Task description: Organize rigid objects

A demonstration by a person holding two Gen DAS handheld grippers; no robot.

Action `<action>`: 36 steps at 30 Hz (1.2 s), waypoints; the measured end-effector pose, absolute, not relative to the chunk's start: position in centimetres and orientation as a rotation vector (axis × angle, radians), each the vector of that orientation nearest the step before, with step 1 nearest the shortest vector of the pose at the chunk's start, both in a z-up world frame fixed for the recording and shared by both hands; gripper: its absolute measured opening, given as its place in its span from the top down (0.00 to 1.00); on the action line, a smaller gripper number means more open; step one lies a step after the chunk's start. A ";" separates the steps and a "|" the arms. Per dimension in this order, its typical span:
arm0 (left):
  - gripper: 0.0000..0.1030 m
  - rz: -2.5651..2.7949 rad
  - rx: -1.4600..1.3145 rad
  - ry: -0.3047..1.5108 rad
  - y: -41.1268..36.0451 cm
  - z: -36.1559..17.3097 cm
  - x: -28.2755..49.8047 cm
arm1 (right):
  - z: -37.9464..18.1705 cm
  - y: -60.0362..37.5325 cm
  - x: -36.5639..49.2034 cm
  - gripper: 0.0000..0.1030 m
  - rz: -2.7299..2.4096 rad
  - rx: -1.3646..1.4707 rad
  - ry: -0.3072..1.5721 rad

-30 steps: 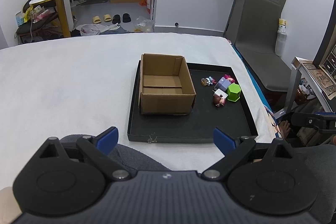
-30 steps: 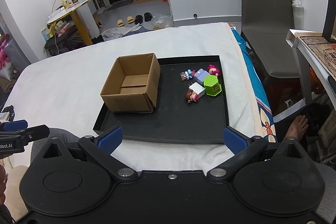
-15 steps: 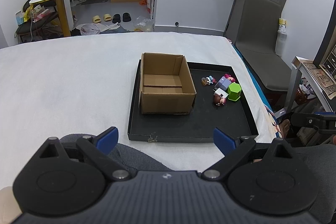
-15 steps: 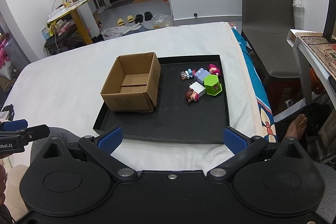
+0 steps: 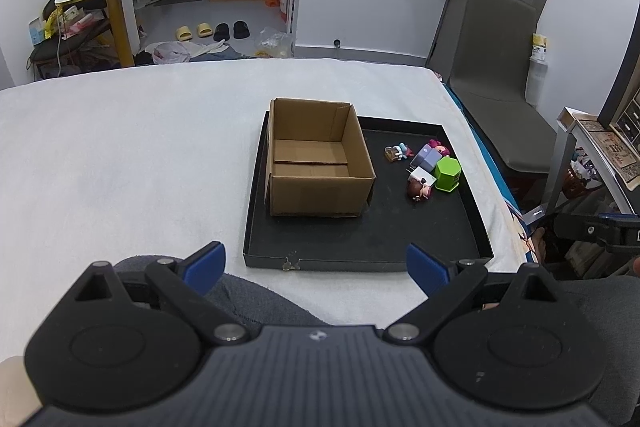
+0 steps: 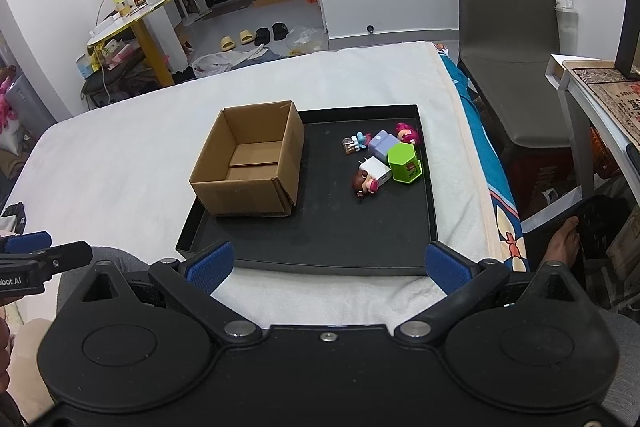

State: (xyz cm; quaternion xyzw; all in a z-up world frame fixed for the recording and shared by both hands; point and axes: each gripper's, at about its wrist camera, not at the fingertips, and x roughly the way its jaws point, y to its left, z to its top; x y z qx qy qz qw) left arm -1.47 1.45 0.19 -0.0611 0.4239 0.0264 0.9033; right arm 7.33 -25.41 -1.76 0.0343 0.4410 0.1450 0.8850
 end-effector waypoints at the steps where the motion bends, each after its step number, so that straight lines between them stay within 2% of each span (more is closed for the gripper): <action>1: 0.06 0.055 -0.125 0.877 1.4 0.1 -1.4 | -1.8 -25.4 7.4 0.00 0.301 0.071 0.919; 30: 0.07 0.085 -0.188 0.967 3.3 -4.1 5.0 | -5.8 -26.4 13.5 0.00 0.264 0.147 0.945; 36: 0.07 0.100 -0.221 0.969 4.1 -5.1 6.7 | -7.1 -26.2 15.5 0.04 0.254 0.156 0.961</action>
